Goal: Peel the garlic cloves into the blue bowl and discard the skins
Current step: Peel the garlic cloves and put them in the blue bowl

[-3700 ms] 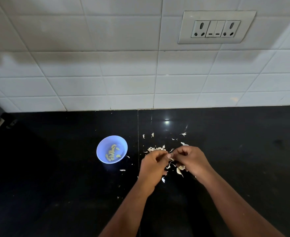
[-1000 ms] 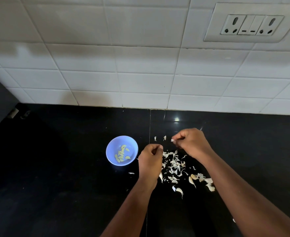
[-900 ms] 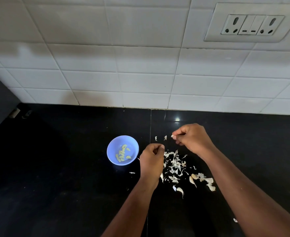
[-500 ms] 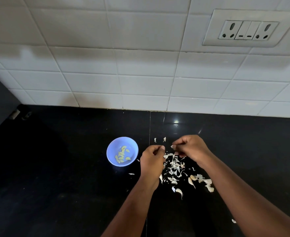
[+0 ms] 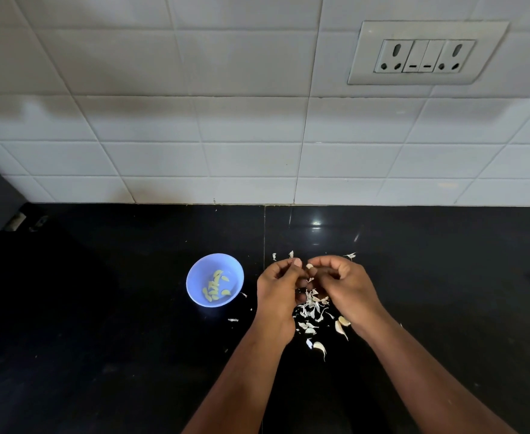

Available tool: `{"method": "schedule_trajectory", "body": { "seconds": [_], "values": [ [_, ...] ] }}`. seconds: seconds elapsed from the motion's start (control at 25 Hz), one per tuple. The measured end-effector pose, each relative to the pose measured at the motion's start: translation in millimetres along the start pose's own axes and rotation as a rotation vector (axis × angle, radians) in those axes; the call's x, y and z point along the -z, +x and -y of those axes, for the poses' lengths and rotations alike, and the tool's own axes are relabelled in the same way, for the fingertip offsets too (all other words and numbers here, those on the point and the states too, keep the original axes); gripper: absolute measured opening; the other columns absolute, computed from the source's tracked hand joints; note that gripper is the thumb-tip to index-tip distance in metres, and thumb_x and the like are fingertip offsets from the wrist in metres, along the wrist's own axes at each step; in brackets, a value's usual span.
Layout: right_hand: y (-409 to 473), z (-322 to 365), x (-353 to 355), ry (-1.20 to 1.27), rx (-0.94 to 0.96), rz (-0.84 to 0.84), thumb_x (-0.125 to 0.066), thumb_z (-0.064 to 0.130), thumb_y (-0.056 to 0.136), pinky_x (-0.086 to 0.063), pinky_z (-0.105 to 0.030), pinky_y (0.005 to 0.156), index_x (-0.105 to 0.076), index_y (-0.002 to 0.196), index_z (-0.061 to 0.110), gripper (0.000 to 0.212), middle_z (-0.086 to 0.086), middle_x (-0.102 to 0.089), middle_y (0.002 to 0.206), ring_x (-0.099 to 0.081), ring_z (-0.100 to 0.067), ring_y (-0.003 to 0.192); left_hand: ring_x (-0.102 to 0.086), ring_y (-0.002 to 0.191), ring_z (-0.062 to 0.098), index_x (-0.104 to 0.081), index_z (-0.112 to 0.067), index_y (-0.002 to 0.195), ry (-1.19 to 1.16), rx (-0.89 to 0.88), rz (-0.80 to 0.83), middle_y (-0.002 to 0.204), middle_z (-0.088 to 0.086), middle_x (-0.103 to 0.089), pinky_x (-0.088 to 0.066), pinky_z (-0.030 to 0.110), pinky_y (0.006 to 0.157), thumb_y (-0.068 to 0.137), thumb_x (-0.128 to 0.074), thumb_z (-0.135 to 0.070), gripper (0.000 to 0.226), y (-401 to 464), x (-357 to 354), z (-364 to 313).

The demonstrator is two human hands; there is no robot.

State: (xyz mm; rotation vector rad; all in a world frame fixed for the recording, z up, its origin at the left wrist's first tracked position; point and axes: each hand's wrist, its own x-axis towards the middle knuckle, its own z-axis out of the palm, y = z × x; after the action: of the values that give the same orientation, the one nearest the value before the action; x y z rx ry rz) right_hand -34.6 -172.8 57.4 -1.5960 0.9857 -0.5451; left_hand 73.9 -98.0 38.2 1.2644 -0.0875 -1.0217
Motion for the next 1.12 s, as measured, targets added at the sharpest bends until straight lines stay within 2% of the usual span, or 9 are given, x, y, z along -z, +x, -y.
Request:
{"method": "schedule_trajectory", "body": {
  "seconds": [0.08, 0.2, 0.4, 0.52, 0.68, 0.8, 0.96, 1.12],
  "values": [
    [-1, -1, 0, 0.058, 0.009, -0.030, -0.069, 0.008, 0.096, -0.058, -0.025, 0.080, -0.078, 0.102, 0.023, 0.019, 0.003, -0.080, 0.093, -0.076, -0.011, 0.090, -0.061, 0.070, 0.014, -0.073, -0.006, 0.107, 0.014, -0.005, 0.018, 0.084, 0.005, -0.076, -0.045, 0.025, 0.054, 0.101, -0.069, -0.013, 0.010, -3, -1, 0],
    [-5, 0, 0, 0.106, 0.022, -0.054, -0.074, 0.011, 0.094, -0.057, -0.020, 0.078, -0.080, 0.100, 0.021, 0.013, 0.005, -0.080, 0.094, -0.075, -0.008, 0.091, -0.060, 0.072, 0.012, -0.077, -0.005, 0.103, 0.028, 0.006, 0.054, 0.087, 0.005, -0.076, -0.047, 0.025, 0.055, 0.098, -0.072, -0.013, 0.010, -4, 0, 0],
    [-7, 0, -7, 0.151, 0.039, -0.170, -0.078, 0.012, 0.091, -0.058, -0.022, 0.081, -0.081, 0.097, 0.020, 0.010, 0.006, -0.080, 0.092, -0.076, -0.008, 0.090, -0.059, 0.066, 0.009, -0.077, -0.004, 0.096, -0.125, 0.086, 0.091, 0.081, 0.006, -0.074, -0.048, 0.023, 0.055, 0.096, -0.072, -0.006, 0.006, -4, -4, -2],
    [-8, -2, -11, 0.128, 0.040, -0.236, -0.079, 0.015, 0.091, -0.059, -0.024, 0.082, -0.080, 0.096, 0.021, 0.008, 0.007, -0.080, 0.090, -0.076, -0.006, 0.088, -0.060, 0.065, 0.010, -0.078, -0.002, 0.100, -0.161, 0.125, 0.106, 0.086, 0.009, -0.074, -0.050, 0.024, 0.055, 0.095, -0.073, -0.005, 0.008, -4, -3, 1],
    [-14, -7, -11, 0.063, 0.051, -0.238, -0.079, 0.016, 0.092, -0.059, -0.021, 0.080, -0.080, 0.100, 0.024, 0.011, 0.009, -0.079, 0.090, -0.074, -0.003, 0.087, -0.062, 0.068, 0.010, -0.080, -0.004, 0.098, -0.011, 0.093, 0.076, 0.088, 0.011, -0.075, -0.054, 0.026, 0.059, 0.093, -0.078, -0.010, 0.008, -8, 3, 0],
    [-14, -8, -6, 0.143, 0.019, -0.144, -0.077, 0.012, 0.092, -0.058, -0.025, 0.089, -0.079, 0.114, 0.021, 0.023, 0.005, -0.080, 0.098, -0.075, -0.007, 0.096, -0.065, 0.076, 0.012, -0.079, -0.006, 0.094, 0.142, -0.045, 0.047, 0.088, 0.010, -0.077, -0.055, 0.028, 0.064, 0.092, -0.079, -0.011, 0.005, -12, 5, -3],
    [-17, -1, 2, 0.207, 0.023, -0.010, -0.079, 0.017, 0.092, -0.058, -0.019, 0.084, -0.080, 0.110, 0.021, 0.019, 0.007, -0.081, 0.101, -0.076, -0.007, 0.099, -0.069, 0.086, 0.012, -0.072, -0.005, 0.097, 0.256, -0.138, 0.084, 0.096, 0.015, -0.076, -0.054, 0.027, 0.061, 0.095, -0.075, -0.012, 0.008, -14, 10, -10],
    [-15, 2, 4, -0.005, 0.085, -0.017, -0.078, 0.014, 0.092, -0.058, -0.017, 0.082, -0.083, 0.102, 0.025, 0.015, 0.013, -0.080, 0.096, -0.074, -0.002, 0.093, -0.064, 0.076, 0.004, -0.066, -0.003, 0.095, 0.392, -0.154, 0.156, 0.075, -0.009, -0.070, -0.051, 0.024, 0.059, 0.098, -0.063, -0.008, 0.006, -13, 10, -15]
  ]
}}
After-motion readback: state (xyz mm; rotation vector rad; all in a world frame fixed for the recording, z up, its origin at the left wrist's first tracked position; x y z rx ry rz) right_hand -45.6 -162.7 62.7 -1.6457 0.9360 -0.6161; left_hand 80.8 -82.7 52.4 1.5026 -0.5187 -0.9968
